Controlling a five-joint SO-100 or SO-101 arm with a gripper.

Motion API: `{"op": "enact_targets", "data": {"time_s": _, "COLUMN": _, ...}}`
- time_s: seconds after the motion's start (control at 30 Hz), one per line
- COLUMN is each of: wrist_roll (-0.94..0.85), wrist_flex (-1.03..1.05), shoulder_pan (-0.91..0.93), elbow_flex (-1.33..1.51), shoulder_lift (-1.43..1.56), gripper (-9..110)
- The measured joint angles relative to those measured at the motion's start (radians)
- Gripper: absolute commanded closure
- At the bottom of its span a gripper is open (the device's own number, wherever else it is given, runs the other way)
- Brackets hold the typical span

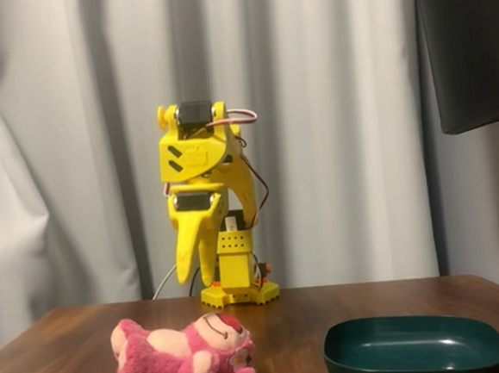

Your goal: Grasp a strawberry bear and put it in the bin.

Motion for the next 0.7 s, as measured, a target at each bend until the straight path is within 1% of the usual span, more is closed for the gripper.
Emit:
{"op": "enact_targets", "data": {"time_s": 0.23, "wrist_roll": 0.0, "wrist_flex": 0.0, "shoulder_pan": -0.071, "elbow_flex": -0.006, "shoulder_lift": -0.1, "gripper": 57}}
{"op": "enact_targets", "data": {"time_s": 0.53, "wrist_roll": 0.0, "wrist_flex": -0.002, "shoulder_pan": -0.067, "elbow_flex": -0.173, "shoulder_lift": -0.259, "gripper": 57}}
{"op": "enact_targets", "data": {"time_s": 0.7, "wrist_roll": 0.0, "wrist_flex": -0.002, "shoulder_pan": -0.032, "elbow_flex": -0.25, "shoulder_lift": -0.285, "gripper": 57}}
